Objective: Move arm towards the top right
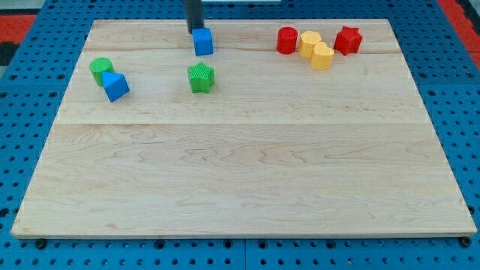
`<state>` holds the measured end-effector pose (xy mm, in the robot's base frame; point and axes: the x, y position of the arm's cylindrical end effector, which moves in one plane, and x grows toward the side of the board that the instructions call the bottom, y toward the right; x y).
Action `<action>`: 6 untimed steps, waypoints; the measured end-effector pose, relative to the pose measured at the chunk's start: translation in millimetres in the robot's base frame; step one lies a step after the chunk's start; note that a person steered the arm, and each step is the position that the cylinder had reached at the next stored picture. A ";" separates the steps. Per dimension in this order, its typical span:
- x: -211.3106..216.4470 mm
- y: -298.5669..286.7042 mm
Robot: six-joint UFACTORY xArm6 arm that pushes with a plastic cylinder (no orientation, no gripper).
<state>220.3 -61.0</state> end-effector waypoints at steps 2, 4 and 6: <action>-26.1 94.1; -28.0 154.7; -28.7 216.4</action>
